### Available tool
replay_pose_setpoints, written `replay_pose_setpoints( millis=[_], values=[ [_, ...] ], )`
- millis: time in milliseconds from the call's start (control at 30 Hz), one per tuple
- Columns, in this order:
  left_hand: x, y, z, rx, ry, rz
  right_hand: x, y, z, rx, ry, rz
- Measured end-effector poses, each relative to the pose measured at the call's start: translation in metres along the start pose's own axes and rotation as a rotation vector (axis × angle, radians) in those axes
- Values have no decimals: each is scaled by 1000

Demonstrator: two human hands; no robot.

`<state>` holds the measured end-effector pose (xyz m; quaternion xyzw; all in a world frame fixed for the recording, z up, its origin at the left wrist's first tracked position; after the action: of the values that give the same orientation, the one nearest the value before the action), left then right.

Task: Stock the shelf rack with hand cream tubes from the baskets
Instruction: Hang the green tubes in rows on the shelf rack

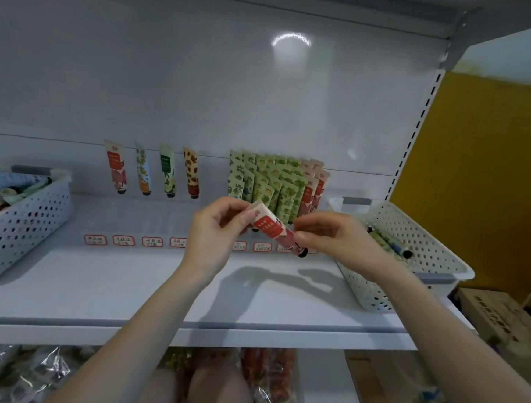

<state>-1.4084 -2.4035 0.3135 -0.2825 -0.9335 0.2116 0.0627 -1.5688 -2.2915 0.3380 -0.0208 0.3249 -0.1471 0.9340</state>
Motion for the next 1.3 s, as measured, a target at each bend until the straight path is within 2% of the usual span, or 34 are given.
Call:
replay_pose_setpoints(
  millis=[167, 233, 300, 367, 433, 533, 667, 1067, 1300],
  values=[
    [28, -10, -3, 100, -70, 70, 2, 1, 4, -140, 210, -44],
    [34, -13, 2, 108, -88, 50, -3, -1, 1, -120, 202, -72],
    [38, -12, 15, 106, -223, 78, -13, -5, -3, -56, 176, -136],
    [41, -5, 36, 118, -476, 189, -31, -15, -9, 22, 111, -290],
    [45, 1, 61, 135, -728, 368, -49, -29, -17, 77, 53, -450],
    [48, 7, 91, 74, -936, 556, -63, -52, -27, 149, -40, -553],
    [48, 9, 110, 14, -1015, 578, -62, -80, -44, 243, -45, -554],
    [47, 9, 119, 22, -997, 531, -47, -109, -70, 274, 267, -398],
    [47, 9, 120, 9, -986, 527, -45, -114, -70, 299, 338, -344]
  ],
)
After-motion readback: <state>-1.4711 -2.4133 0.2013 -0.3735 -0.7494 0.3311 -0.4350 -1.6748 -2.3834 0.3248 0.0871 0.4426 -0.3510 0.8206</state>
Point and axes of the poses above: each hand's wrist, its own y-axis away from the middle knuckle, its own x-axis out of the palm, z = x × y, the point moved 2 cm from there along -y, towards the middle knuckle, and after that the axes turned 5 degrees about z, right-handed, at the moved point
